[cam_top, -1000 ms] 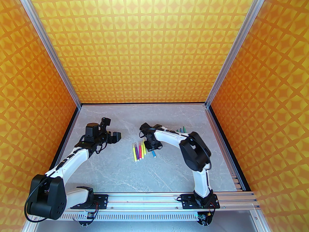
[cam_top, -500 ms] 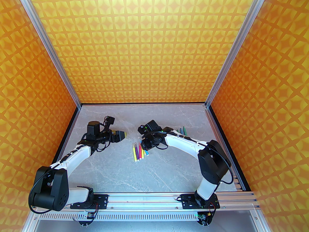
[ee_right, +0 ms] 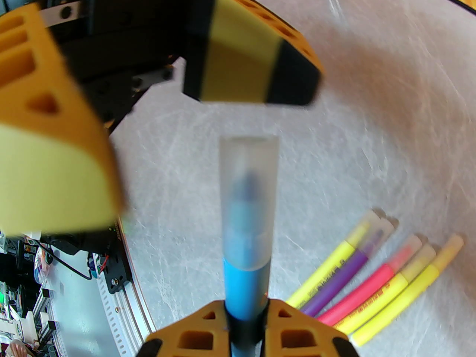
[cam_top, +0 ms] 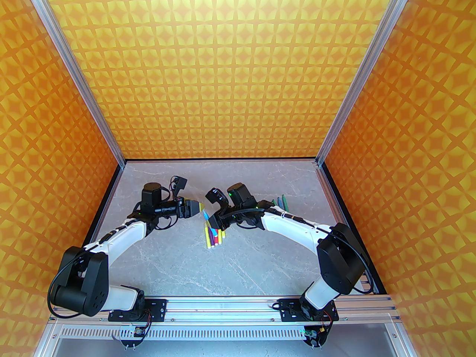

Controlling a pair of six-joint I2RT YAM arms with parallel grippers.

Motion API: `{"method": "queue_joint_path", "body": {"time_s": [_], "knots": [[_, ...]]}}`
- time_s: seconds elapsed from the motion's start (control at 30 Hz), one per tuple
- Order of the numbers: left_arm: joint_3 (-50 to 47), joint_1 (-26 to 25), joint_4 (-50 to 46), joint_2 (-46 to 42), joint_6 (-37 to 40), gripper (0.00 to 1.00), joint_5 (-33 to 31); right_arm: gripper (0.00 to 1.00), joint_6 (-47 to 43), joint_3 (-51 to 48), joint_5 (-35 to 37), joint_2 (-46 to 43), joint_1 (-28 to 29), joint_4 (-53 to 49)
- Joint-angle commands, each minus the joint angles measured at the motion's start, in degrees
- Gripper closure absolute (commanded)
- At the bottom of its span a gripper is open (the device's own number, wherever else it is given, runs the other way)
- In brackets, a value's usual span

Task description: Open the pen caps

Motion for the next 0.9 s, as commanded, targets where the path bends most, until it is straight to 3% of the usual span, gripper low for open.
{"method": "queue_joint_path", "body": {"time_s": [0.0, 0.67, 0.87], "knots": [[1.8, -0.8, 2.4, 0.7, -2.6, 0.26, 1.8, 1.0, 1.0, -1.2, -2.2, -2.1, 0.1, 4.3], [3.0, -2.4, 2.3, 1.5, -3.7, 0.52, 3.1, 1.0, 2.0, -1.6, 0.6, -3.0, 0.1, 7.2], [3.4, -2.4, 2.2, 1.9, -3.9, 0.68, 3.3, 1.0, 2.3, -1.5, 1.3, -2.7, 0.1, 7.8]]}}
